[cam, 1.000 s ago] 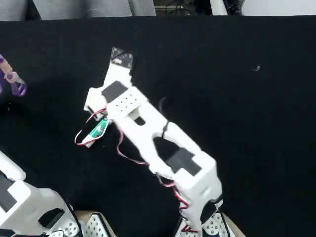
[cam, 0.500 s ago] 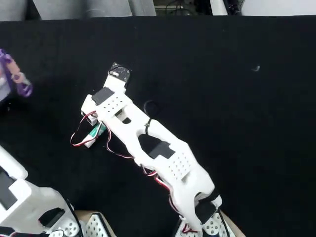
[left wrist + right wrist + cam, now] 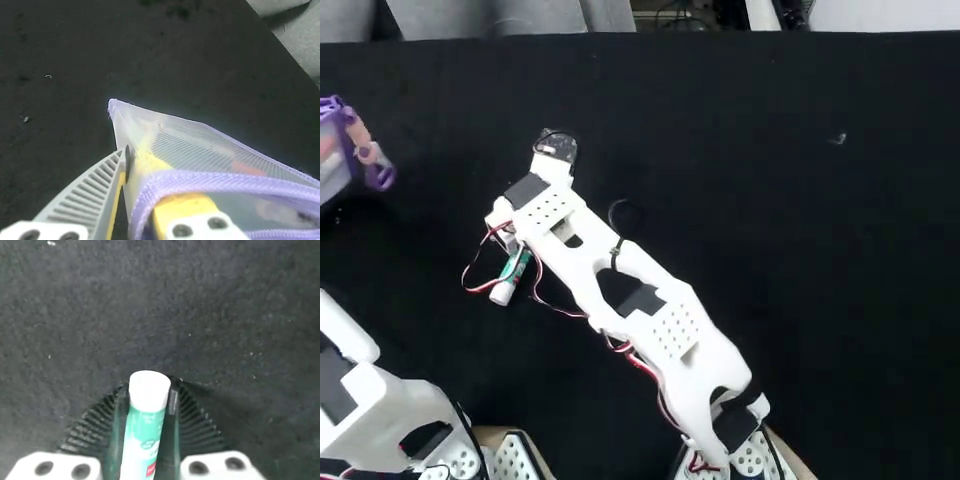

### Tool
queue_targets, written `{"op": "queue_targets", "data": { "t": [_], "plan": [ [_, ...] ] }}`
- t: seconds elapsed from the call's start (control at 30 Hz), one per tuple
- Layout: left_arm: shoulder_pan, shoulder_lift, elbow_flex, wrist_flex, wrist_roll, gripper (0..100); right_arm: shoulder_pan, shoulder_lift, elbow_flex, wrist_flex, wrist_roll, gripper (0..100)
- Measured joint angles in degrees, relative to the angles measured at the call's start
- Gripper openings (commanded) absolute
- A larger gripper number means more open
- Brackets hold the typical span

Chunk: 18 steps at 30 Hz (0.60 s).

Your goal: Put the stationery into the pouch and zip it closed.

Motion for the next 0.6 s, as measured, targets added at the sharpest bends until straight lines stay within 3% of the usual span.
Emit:
{"op": "queue_targets", "data": {
  "t": [0.3,0.6],
  "plan": [
    [4.5,0.0,0.0,0.0,0.0,3,2.4,0.1,-14.5,12.6,11.5,1.1],
    [17.5,0.0,-3.8,7.8,0.7,3,20.6,0.1,-41.6,23.6,23.6,1.1]
  ]
}}
